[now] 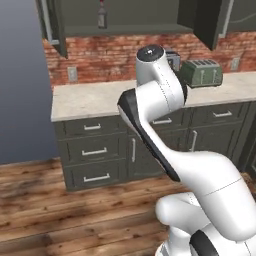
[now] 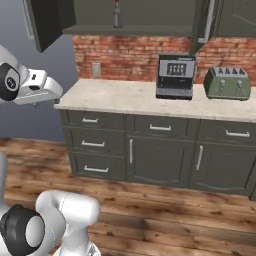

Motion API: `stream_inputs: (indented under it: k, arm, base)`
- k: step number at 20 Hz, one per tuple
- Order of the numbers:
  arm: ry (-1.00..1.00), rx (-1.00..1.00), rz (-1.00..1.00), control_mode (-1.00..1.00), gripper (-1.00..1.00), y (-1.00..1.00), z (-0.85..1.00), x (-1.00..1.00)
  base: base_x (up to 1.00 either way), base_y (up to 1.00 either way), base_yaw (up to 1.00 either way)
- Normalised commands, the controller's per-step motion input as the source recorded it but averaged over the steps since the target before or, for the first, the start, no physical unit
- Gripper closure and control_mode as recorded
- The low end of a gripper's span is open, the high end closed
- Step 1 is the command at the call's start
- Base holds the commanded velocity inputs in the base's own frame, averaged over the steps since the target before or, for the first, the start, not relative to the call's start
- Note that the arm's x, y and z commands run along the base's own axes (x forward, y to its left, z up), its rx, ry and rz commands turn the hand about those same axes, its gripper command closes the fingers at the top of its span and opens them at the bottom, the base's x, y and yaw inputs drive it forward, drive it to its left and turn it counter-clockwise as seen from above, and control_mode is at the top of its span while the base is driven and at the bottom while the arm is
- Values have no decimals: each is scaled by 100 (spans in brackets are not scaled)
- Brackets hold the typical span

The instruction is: Open the cabinet directly in front. Then move the liquor and the cup to the dining counter with the candle on it.

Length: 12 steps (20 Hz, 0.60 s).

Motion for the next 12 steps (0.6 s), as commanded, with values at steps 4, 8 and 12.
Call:
stream_inputs:
  k: [4,8,12]
  arm:
    - [0,0,0,100,-100,0,0,0]
    - [0,0,0,100,-100,0,0,0]
    - [0,0,0,100,-100,0,0,0]
  base:
    - [100,22,-8]
    - [100,-1,-5]
    - [100,-11,0]
